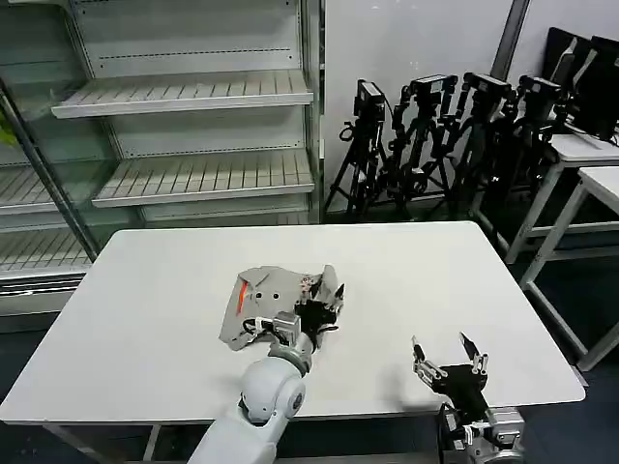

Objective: Fold and organize the clothes.

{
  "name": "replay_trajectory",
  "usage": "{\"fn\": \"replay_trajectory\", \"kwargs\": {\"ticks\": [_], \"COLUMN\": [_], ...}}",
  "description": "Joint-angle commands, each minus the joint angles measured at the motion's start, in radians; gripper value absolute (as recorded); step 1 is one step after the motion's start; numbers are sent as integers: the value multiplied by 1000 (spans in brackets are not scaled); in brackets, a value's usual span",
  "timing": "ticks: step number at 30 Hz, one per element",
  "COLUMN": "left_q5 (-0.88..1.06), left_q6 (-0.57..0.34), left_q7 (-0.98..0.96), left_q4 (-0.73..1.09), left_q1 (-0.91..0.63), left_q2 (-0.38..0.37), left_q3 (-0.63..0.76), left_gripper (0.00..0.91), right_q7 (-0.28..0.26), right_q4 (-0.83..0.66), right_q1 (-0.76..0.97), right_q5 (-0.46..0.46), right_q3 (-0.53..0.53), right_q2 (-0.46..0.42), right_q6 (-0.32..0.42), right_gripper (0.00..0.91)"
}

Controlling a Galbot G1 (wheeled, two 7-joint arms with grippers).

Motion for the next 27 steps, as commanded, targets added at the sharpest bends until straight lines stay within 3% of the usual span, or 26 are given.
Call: {"fn": "replay_trajectory", "kwargs": {"ticks": [1,4,7,12,16,21,27], "left_q5": [28,139,262,274,277,300,307], "left_q6": [-211,-224,-293,-306,-299,-273,-259], "left_q7": [-15,-15,5,19,32,51,65], "left_q4": [-237,-331,-373,-467,-516,-576,-622], "left_q1": [132,227,361,561,613,665,709], "left_q2": [53,87,103,70,48,33,21], "left_q3": [-44,-126,-235,-344,-367,-365,-351], "left_gripper": [907,907,907,907,907,907,907], "right_q7": [1,1,4,-5,-24,-21,-14], "right_q4": [1,6,-1,7,-7,-16,-21], "right_q1": [21,33,47,45,52,57,43], "right_q5": [-21,-48,-62,-58,-70,-147,-162], "right_q3": [5,-8,-22,-36,-48,-62,-59], "right_q2": [-2,5,18,29,45,85,106], "right_q6": [38,84,127,126,136,143,154], "right_gripper": [907,907,907,907,907,907,907]}}
